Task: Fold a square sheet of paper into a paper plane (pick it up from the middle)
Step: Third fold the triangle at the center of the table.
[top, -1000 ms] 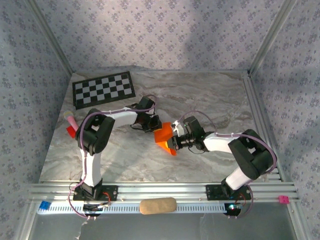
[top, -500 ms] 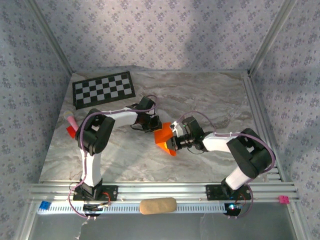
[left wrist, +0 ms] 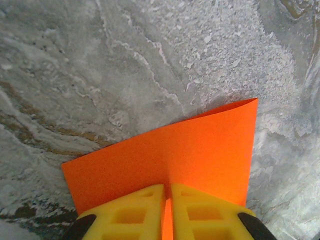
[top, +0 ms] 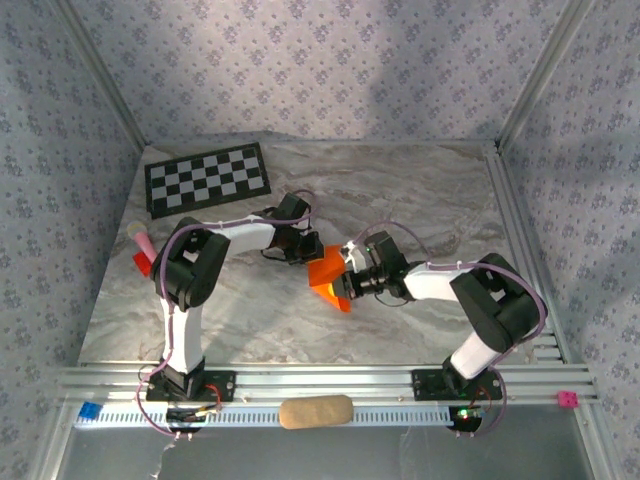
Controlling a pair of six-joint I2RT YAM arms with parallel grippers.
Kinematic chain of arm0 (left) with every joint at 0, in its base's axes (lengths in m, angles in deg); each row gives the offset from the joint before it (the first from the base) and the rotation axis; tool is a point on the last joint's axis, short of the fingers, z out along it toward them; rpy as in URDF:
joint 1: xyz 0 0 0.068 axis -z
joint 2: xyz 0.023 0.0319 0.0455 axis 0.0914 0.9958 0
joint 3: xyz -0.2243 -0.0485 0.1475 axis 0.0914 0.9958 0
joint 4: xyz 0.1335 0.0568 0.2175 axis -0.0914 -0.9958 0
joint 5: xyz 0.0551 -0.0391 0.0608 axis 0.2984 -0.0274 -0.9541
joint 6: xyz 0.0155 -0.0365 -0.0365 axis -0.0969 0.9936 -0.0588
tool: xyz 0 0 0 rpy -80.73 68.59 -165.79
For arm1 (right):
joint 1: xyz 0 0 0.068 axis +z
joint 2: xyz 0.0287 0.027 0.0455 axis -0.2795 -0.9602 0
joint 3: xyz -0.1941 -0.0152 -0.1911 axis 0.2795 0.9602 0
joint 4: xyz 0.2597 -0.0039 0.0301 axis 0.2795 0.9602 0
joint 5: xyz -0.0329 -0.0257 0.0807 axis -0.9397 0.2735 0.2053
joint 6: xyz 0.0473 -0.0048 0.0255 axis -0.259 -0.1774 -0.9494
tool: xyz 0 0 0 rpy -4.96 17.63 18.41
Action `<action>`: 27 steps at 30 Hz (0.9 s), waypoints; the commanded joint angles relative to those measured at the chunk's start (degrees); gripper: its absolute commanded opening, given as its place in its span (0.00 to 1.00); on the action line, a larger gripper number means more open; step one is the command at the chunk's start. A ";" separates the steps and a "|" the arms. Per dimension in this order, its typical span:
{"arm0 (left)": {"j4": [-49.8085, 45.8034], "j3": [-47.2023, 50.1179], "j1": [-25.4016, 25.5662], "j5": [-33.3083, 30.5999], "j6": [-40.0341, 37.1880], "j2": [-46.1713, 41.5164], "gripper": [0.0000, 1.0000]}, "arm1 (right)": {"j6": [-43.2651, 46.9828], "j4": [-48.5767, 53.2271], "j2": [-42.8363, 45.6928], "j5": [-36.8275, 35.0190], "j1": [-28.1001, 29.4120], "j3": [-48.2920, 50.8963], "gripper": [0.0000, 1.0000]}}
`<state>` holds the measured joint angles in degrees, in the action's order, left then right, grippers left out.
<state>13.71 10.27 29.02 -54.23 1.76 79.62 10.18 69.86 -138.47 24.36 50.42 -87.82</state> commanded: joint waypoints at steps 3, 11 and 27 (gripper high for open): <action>-3.47 1.10 0.59 -1.33 -1.13 0.28 0.14 | -0.57 -0.85 -0.89 1.42 -1.33 -0.22 0.00; -3.08 1.30 0.68 -1.33 -0.71 0.33 0.14 | -0.30 -2.07 -1.33 1.66 -3.06 1.03 0.00; -2.66 1.47 0.87 -1.33 0.29 0.41 0.14 | 1.29 -2.11 -2.84 0.91 -5.02 1.60 0.00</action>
<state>13.82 10.33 29.06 -54.26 1.83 79.62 10.42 68.26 -140.24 24.80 45.86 -86.84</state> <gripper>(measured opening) 0.141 0.051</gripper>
